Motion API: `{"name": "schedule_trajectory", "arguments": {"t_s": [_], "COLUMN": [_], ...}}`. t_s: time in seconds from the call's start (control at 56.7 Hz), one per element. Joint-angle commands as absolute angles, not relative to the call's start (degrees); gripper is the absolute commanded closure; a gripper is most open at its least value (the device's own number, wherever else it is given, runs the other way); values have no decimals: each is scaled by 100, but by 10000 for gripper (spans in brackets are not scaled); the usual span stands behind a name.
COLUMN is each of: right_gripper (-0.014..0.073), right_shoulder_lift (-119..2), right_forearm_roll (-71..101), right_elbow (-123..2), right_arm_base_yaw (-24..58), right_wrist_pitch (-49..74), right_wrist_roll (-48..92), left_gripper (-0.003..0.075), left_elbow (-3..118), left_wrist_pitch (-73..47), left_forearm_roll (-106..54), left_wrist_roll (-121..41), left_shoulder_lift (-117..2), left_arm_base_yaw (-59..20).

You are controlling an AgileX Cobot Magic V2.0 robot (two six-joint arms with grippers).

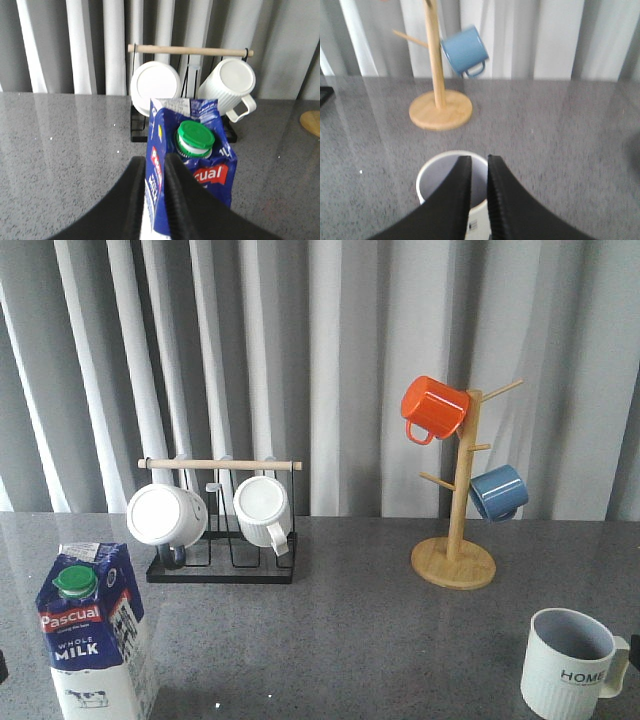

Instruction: Place milk next to cup

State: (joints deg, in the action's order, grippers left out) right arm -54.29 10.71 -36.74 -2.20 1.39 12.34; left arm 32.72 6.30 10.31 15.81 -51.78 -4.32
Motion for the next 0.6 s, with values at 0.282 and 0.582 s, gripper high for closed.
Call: {"name": "schedule_trajectory", "arguments": {"t_s": [0.282, 0.582], "right_gripper": [6, -37], "right_shoulder_lift": [-5286, -5293], "right_forearm_roll": [1072, 1063], "right_elbow": [-3945, -3945], "right_arm_base_yaw": [-192, -192], "right_wrist_pitch": [-70, -245], "right_wrist_roll": [1479, 1436], "left_gripper": [77, 93], "left_elbow": [3471, 3471], "left_wrist_pitch": [1486, 1433], "left_forearm_roll": [825, 825], "left_wrist_roll": [1922, 1917], "left_shoulder_lift": [-5124, -5124], "left_arm_base_yaw": [-458, -458]}}
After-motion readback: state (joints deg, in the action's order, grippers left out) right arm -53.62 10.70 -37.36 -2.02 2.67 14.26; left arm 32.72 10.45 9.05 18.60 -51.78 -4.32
